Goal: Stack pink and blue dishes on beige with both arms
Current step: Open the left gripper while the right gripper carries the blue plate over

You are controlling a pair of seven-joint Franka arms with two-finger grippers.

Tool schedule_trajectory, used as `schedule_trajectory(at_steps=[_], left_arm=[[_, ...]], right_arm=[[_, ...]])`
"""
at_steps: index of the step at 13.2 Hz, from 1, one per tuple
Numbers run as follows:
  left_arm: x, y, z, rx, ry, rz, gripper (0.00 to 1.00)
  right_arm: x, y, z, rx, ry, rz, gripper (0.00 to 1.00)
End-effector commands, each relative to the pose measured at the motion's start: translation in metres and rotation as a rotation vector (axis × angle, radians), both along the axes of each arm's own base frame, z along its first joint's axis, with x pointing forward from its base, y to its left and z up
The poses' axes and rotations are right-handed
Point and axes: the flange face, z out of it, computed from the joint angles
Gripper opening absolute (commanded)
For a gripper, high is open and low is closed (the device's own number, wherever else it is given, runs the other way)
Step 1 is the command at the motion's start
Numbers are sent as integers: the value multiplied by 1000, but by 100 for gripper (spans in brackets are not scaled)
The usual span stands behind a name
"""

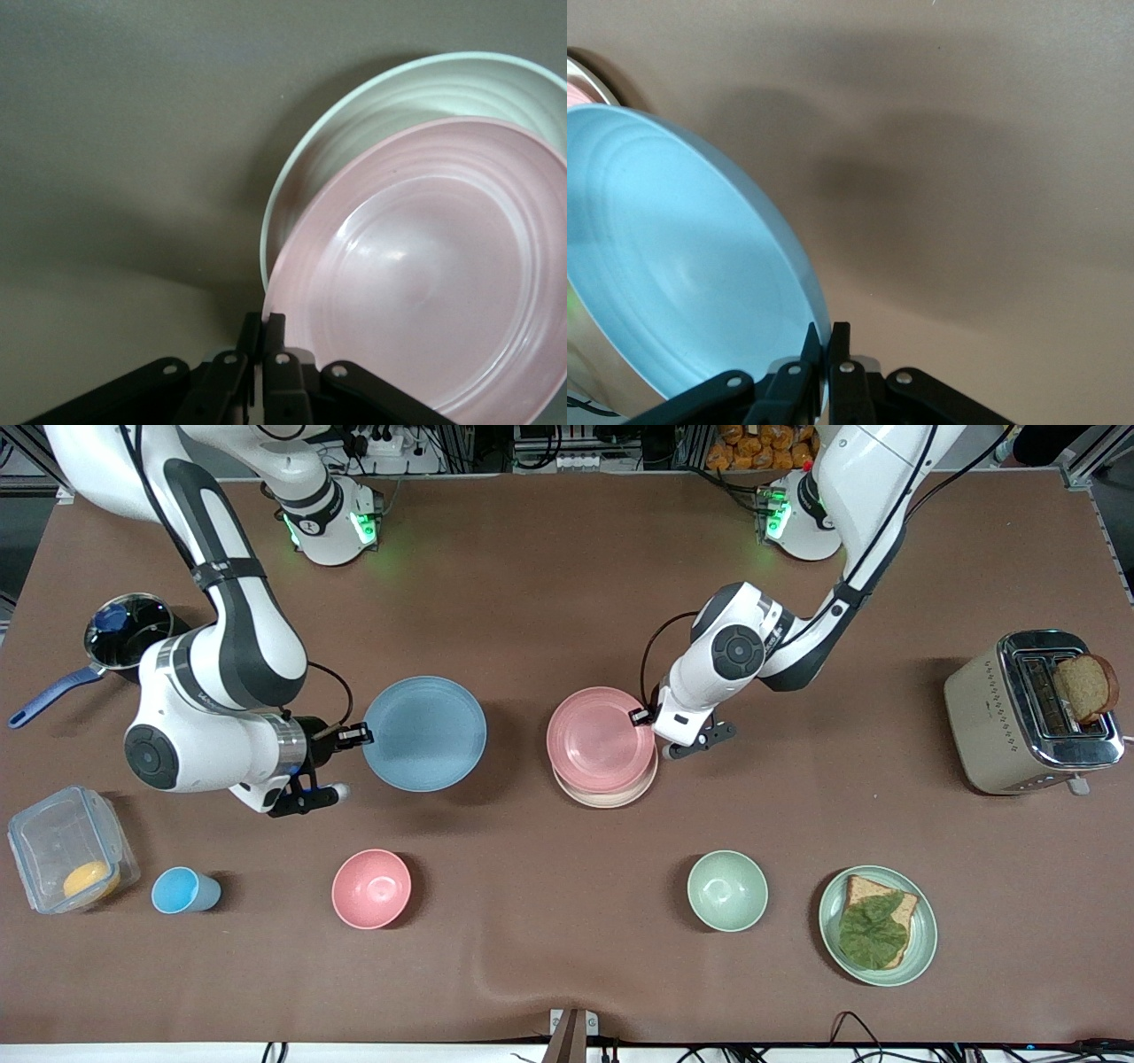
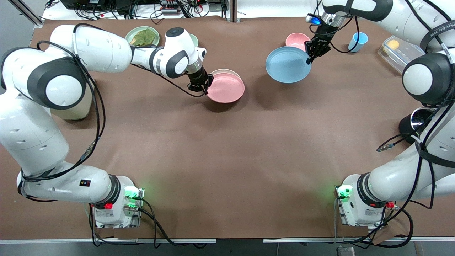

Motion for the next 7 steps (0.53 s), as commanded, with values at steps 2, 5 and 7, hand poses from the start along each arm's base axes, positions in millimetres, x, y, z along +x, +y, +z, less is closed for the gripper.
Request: schedule_trajectory(at_steps=[2, 5, 7], left_arm=[[-2, 0, 0, 12, -16, 14, 0], [1, 3, 2, 14, -20, 26, 0], [4, 1, 4, 13, -29, 22, 0]], right_arm=[[-7, 23, 1, 12, 25, -52, 0], [-15, 58, 2, -23, 31, -95, 0], [-16, 79, -10, -47, 24, -141, 0]])
